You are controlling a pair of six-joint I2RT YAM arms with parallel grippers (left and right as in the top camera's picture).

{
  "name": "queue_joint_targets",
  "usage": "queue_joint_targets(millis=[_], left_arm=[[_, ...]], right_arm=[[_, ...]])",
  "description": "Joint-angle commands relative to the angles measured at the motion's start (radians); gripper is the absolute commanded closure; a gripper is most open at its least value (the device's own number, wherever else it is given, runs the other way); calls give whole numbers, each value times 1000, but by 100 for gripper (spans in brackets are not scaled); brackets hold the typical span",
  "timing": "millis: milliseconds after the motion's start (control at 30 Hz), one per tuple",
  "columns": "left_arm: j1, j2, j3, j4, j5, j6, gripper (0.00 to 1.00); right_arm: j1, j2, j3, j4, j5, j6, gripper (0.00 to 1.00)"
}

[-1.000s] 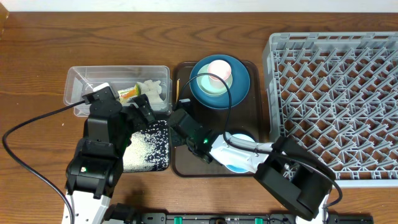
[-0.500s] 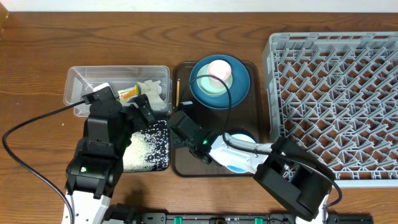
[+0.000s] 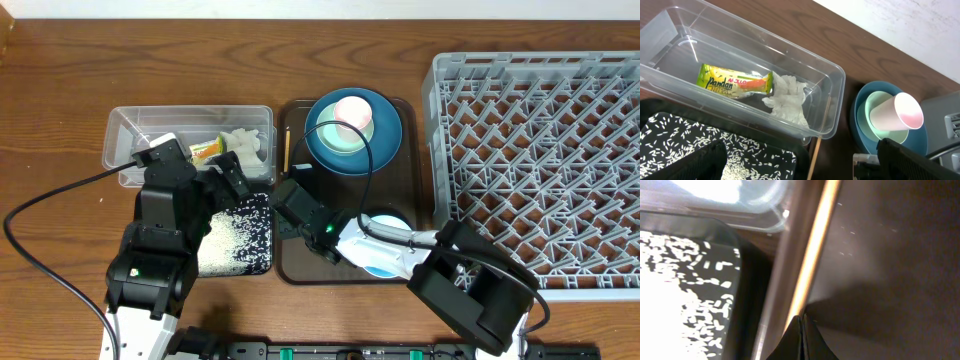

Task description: Sort waste into correct bins and load items into the dishwasher rack

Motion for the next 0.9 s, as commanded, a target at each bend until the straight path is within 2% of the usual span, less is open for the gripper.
queue_joint_targets(millis=[0,333,467,867], left_arm=[[5,0,-4,2,-20,-9,2],[5,0,-4,2,-20,-9,2],[5,0,-4,2,-19,-9,2],[5,0,-4,2,-19,-9,2]], right_arm=[[-5,-7,10,-3,38,7,99],[-6,-62,10,2,34,15,99],[-6,-60,10,-9,16,60,99],[9,-52,9,-6,23,72,98]])
